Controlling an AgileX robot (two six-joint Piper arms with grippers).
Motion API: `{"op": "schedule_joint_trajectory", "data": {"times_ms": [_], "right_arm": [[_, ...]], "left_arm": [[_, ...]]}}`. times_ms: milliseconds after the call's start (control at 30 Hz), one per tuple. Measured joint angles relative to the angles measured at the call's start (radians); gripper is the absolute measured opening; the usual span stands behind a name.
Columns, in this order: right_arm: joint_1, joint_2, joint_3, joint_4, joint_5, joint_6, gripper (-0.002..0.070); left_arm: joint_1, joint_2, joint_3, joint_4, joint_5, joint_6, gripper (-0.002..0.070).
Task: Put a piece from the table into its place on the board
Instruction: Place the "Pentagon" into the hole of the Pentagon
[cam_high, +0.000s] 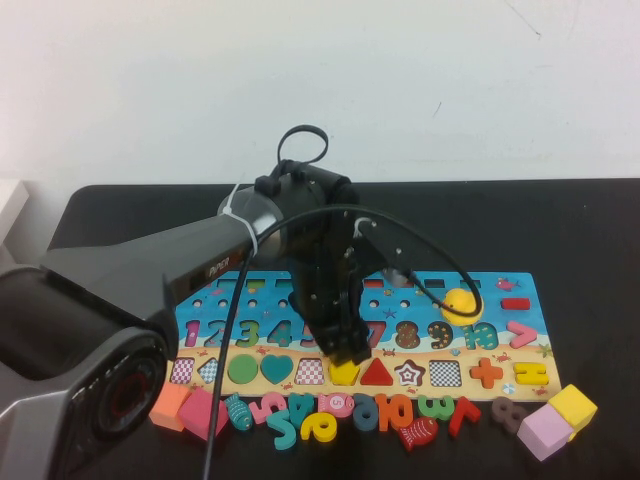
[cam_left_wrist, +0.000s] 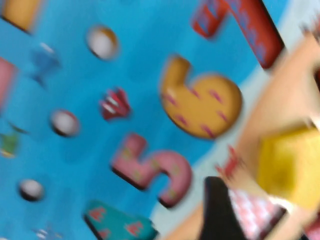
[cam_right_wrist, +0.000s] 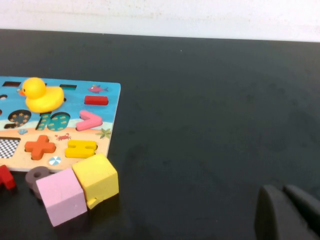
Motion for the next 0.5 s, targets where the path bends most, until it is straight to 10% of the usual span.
{"op": "schedule_joint_trajectory", "data": {"times_ms": [267, 500], "right_arm": [[0.0, 0.0, 0.0, 0.0, 0.0, 0.0, 0.0019], [0.0, 0.0, 0.0, 0.0, 0.0, 0.0, 0.0019]], "left_arm": [[0.0, 0.013, 0.0, 0.016, -0.099, -0.092, 0.0053], [0.0, 0.053, 0.0, 0.036, -0.071, -0.12, 0.0004]]}}
